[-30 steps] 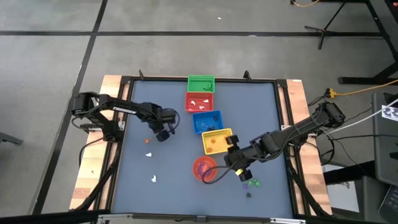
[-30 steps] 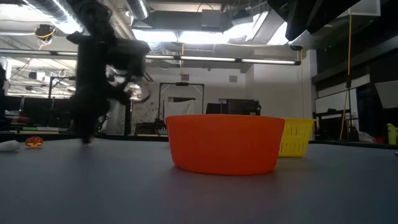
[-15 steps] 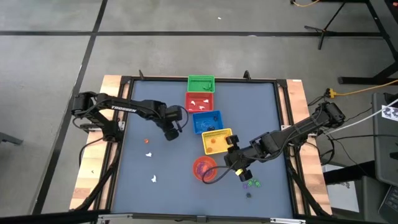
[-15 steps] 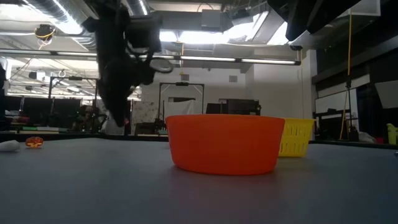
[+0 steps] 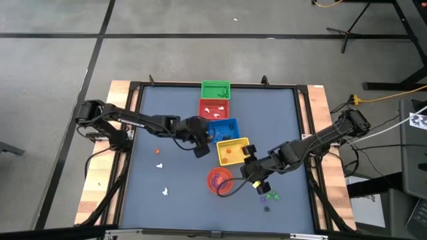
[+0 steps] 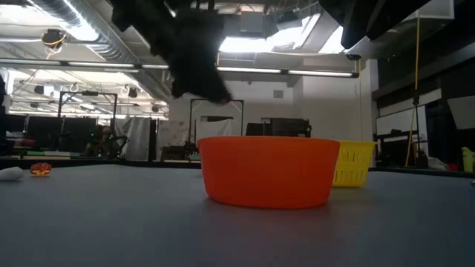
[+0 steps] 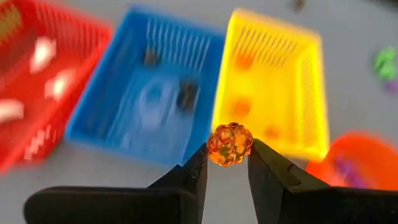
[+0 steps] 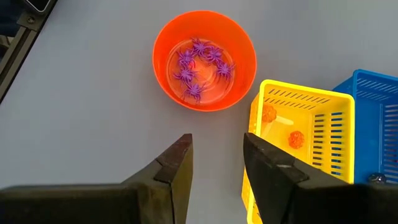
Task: Sort Halloween decoration
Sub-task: Put the pumpkin into the yellow bin, then put the black skull toy into the blue bin
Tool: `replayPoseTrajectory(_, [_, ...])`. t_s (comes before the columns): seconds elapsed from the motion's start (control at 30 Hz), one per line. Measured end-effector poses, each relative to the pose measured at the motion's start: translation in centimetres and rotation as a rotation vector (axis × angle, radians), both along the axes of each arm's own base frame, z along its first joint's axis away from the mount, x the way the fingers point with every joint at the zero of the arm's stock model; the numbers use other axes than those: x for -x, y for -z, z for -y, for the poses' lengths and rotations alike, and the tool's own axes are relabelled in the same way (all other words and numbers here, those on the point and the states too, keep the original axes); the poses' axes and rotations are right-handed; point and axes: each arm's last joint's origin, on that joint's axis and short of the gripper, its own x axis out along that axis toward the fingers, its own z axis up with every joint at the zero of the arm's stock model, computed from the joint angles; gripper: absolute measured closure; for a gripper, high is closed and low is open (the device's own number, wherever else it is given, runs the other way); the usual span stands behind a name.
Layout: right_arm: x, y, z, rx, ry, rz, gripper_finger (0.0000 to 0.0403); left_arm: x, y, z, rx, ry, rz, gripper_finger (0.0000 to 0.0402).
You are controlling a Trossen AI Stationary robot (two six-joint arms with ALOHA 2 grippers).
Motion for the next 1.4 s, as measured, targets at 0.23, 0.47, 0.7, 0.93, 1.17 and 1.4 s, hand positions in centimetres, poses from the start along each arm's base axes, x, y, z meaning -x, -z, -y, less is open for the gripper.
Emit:
replayPoseTrajectory(0.23, [0.0, 0.0, 0.0, -0.001, 0.0, 0.001, 0.0262, -2.3, -0.3, 2.1, -0.134, -0.026, 0.213, 0.033])
replayPoseTrajectory(0.47, [0.0, 0.0, 0.0, -0.001, 0.0, 0.001, 0.0262, -4.6, 2.8, 3.6, -0.126, 0.006, 0.277, 0.033])
replayPoseTrajectory(0.7, [0.0, 0.0, 0.0, 0.001, 0.0, -0.001, 0.0262, -5.4, 6.0, 4.0, -0.131, 0.019, 0.21, 0.033])
replayPoseTrajectory(0.93, [0.0, 0.0, 0.0, 0.0, 0.0, -0.001, 0.0262, -5.6, 6.8, 4.0, -0.18, 0.071, 0.182, 0.0304])
replayPoseTrajectory(1.17, [0.0, 0.0, 0.0, 0.001, 0.0, -0.001, 0.0262, -5.6, 6.8, 4.0, -0.187, 0.076, 0.182, 0.0238])
replayPoseTrajectory(1.4, [0.6, 0.4, 0.3, 0.034, 0.006, -0.075, 0.0262, -5.6, 6.8, 4.0, -0.185, 0.074, 0.182, 0.0215])
